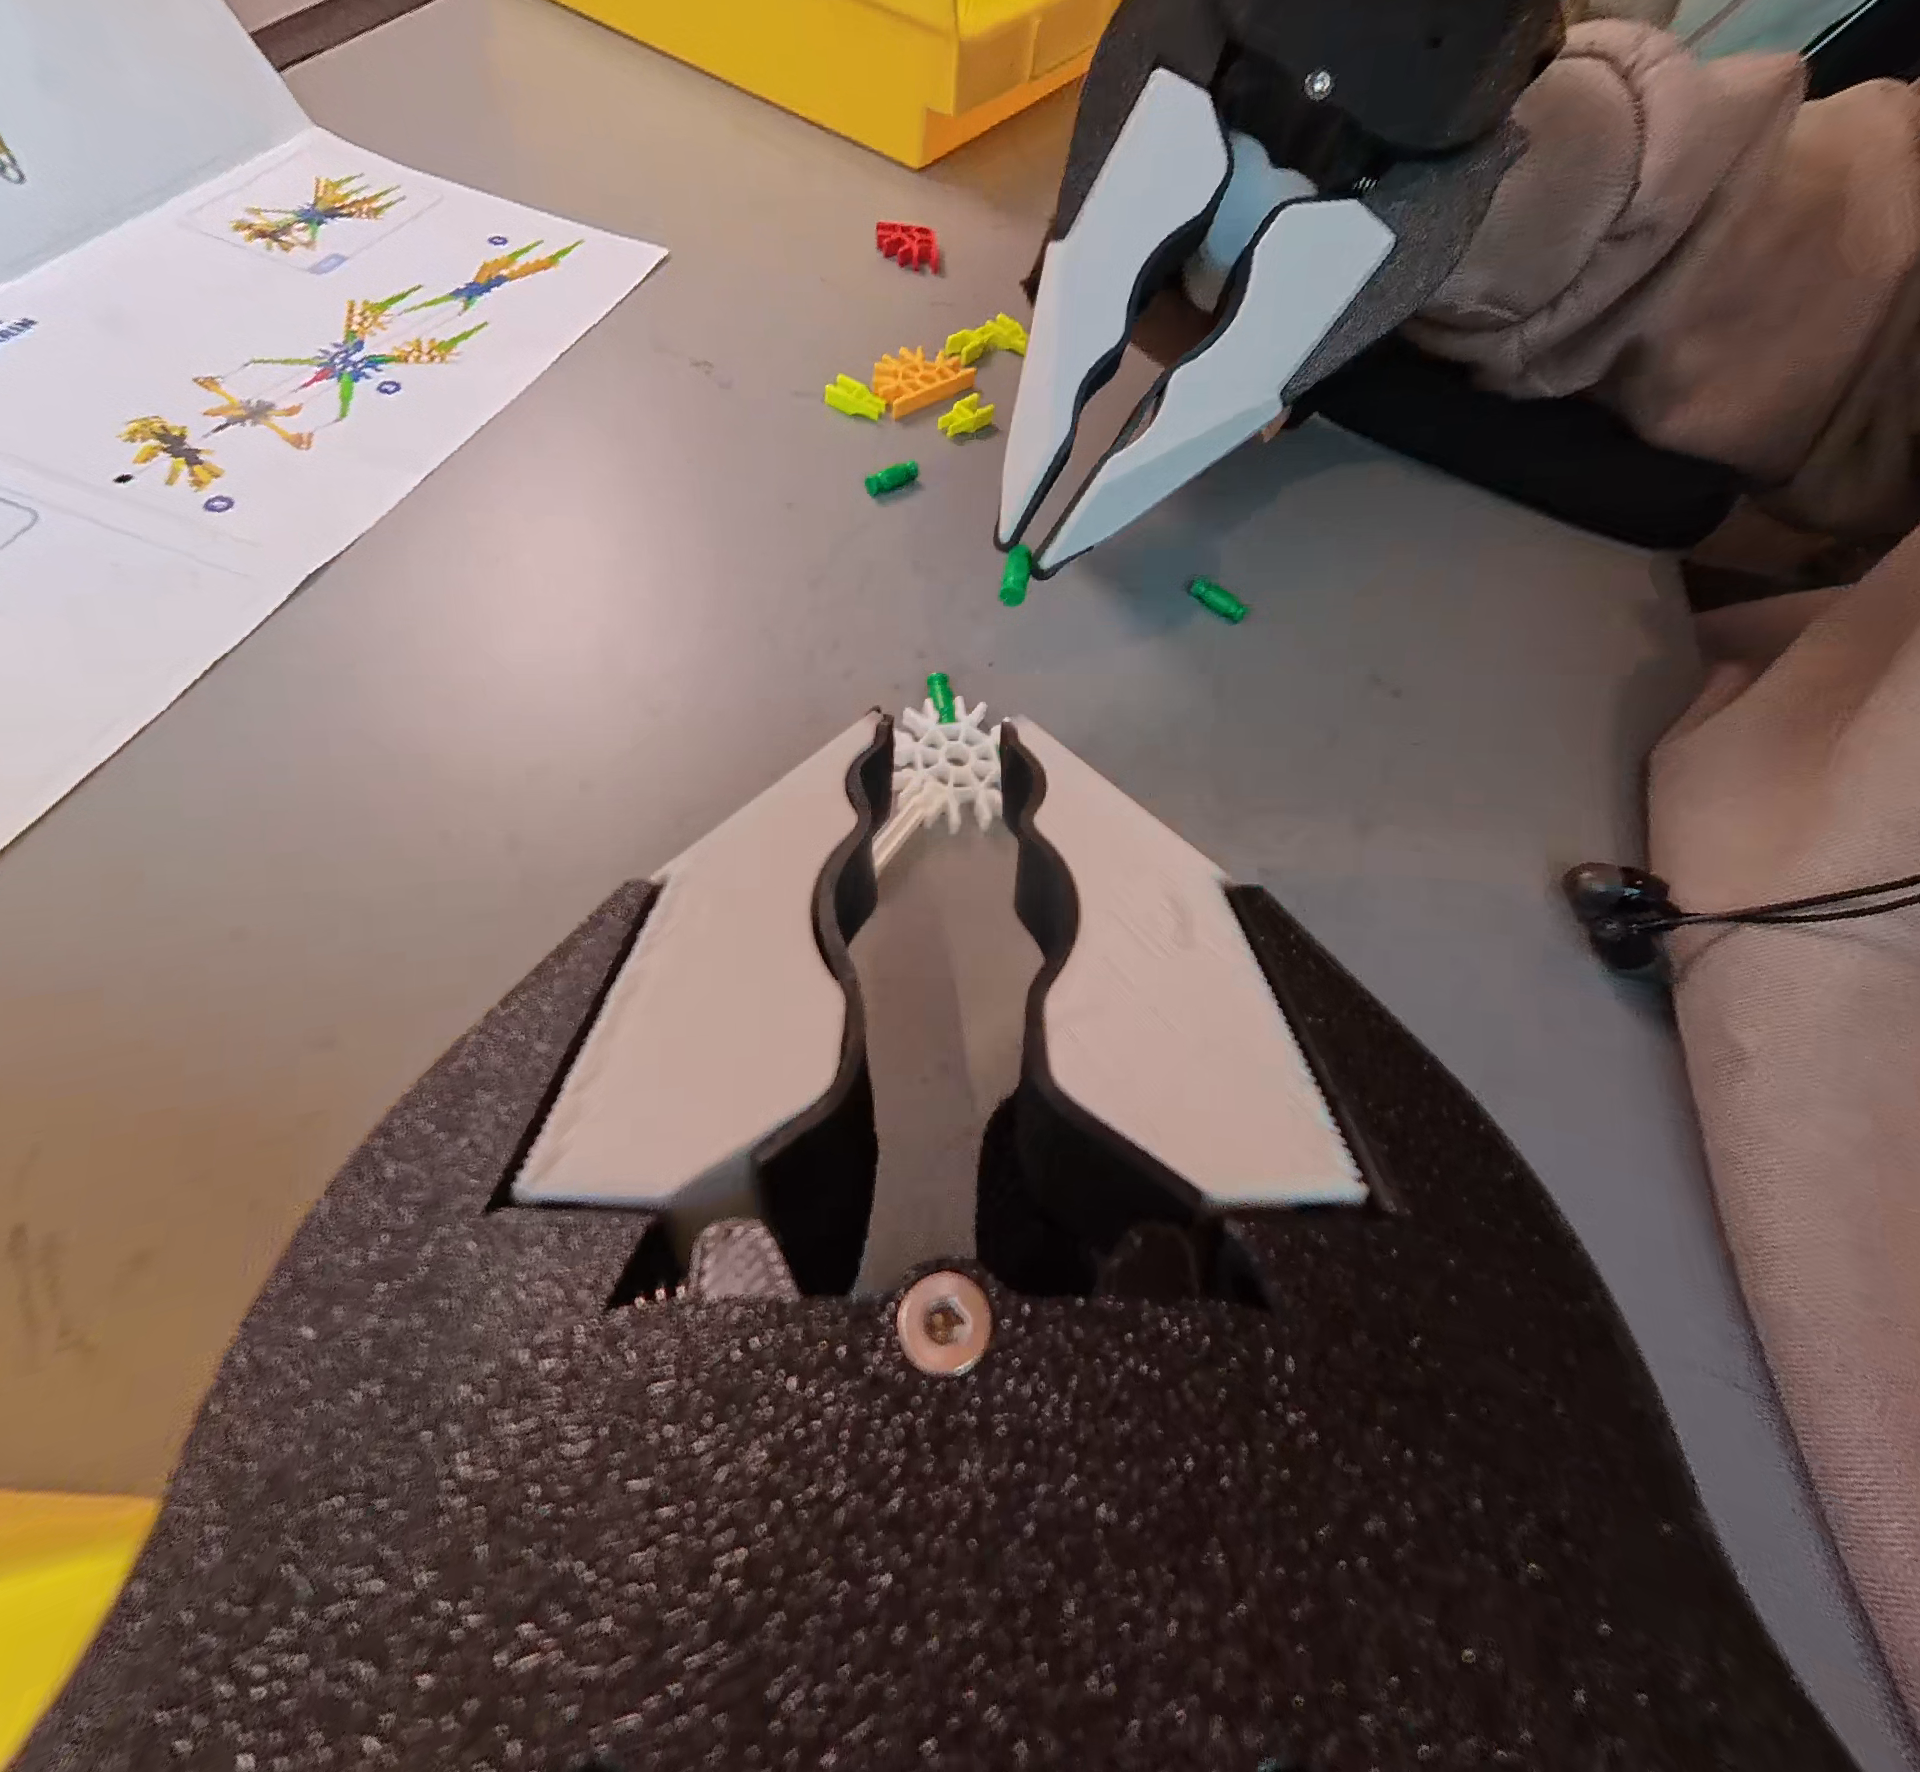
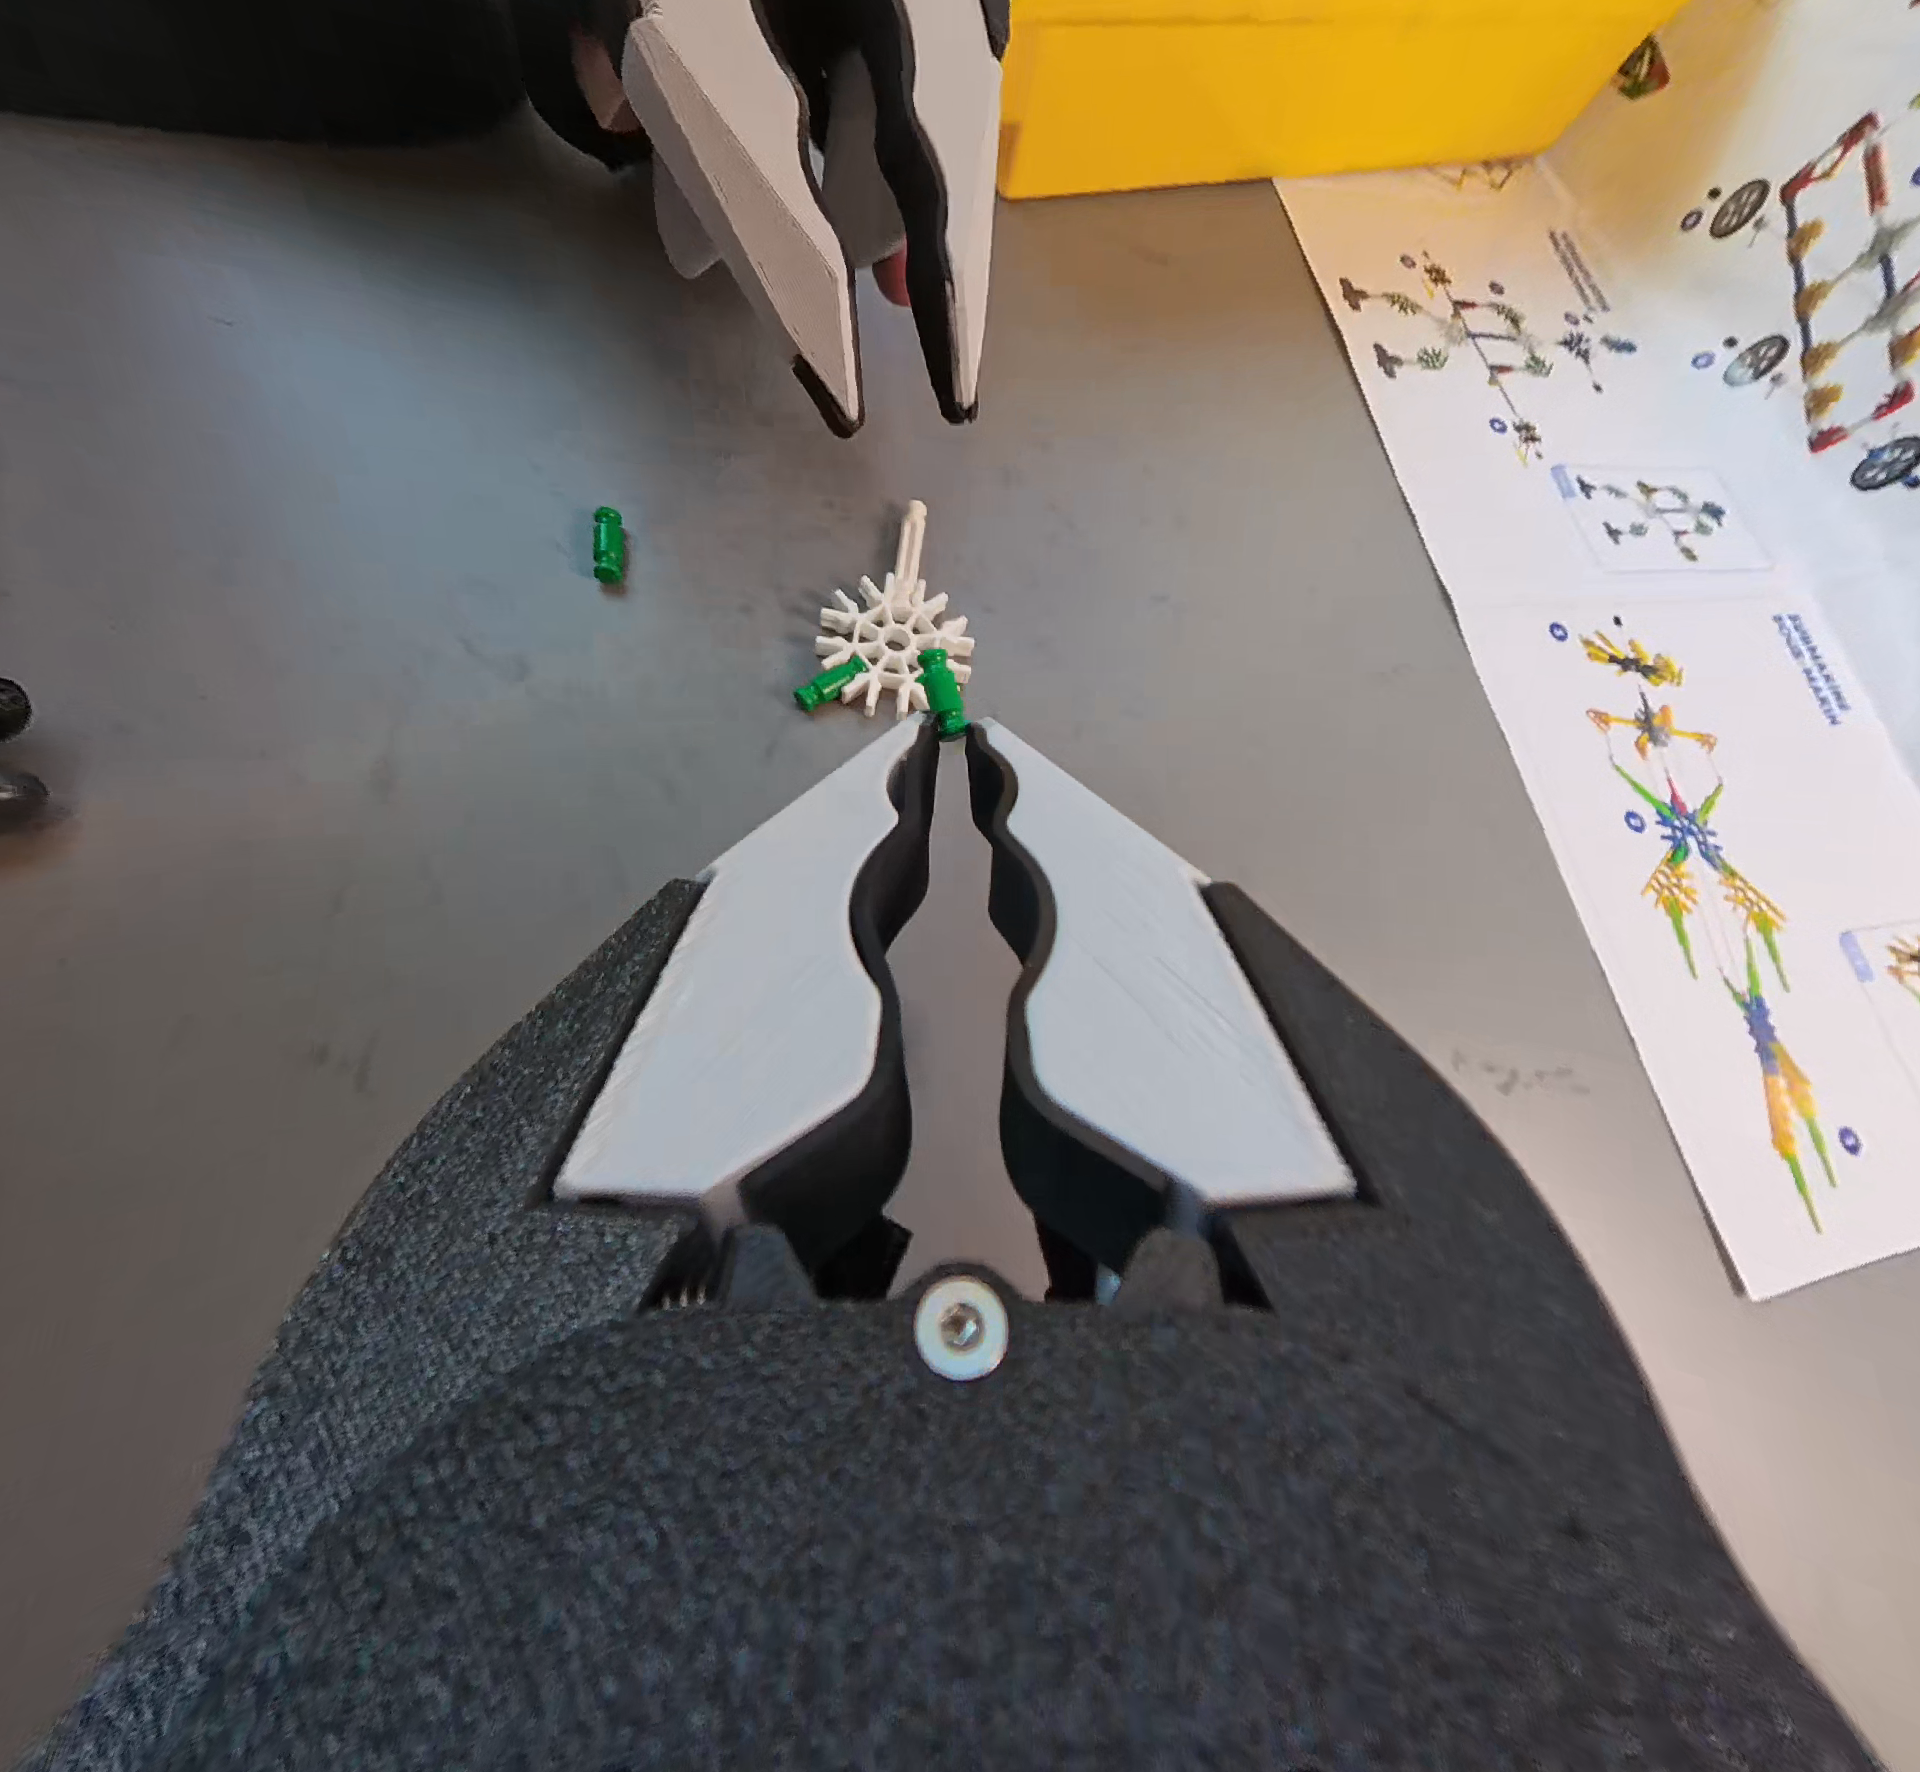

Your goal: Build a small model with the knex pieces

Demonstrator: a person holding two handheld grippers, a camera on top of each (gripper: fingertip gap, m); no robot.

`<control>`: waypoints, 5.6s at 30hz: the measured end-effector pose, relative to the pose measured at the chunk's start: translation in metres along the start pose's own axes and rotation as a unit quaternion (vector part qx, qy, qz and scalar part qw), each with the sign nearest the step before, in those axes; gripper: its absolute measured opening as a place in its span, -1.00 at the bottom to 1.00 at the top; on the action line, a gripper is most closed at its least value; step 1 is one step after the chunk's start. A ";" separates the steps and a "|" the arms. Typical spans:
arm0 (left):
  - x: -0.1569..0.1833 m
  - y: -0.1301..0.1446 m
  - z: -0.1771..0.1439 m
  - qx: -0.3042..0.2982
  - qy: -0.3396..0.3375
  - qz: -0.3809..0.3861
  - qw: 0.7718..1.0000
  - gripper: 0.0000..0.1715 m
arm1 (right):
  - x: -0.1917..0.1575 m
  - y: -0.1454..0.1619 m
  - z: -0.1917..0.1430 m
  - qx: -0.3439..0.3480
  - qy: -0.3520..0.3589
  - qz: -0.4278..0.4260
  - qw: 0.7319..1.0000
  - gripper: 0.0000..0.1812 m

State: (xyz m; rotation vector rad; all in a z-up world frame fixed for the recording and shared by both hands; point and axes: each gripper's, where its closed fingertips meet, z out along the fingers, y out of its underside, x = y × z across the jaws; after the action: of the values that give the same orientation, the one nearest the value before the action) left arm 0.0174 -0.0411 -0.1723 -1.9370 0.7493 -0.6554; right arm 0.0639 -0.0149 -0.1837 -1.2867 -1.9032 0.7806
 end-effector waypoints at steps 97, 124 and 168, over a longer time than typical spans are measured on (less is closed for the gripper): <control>0.010 0.040 0.023 -0.138 -0.032 0.049 0.989 -0.93 | -0.020 -0.002 0.029 -0.056 -0.080 -0.002 0.995 -0.87; 0.010 0.038 0.023 -0.130 -0.037 0.051 0.989 -0.97 | -0.017 -0.011 0.040 -0.086 -0.078 -0.020 0.993 -1.00; 0.008 0.037 0.024 -0.129 -0.050 -0.019 0.990 -1.00 | -0.025 0.000 0.044 -0.301 -0.176 0.065 0.935 -1.00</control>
State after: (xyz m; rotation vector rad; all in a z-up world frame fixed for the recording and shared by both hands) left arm 0.0311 -0.0474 -0.2148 -2.2070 0.7650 -0.4989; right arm 0.0348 -0.0426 -0.2145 -1.7415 -2.4897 0.5284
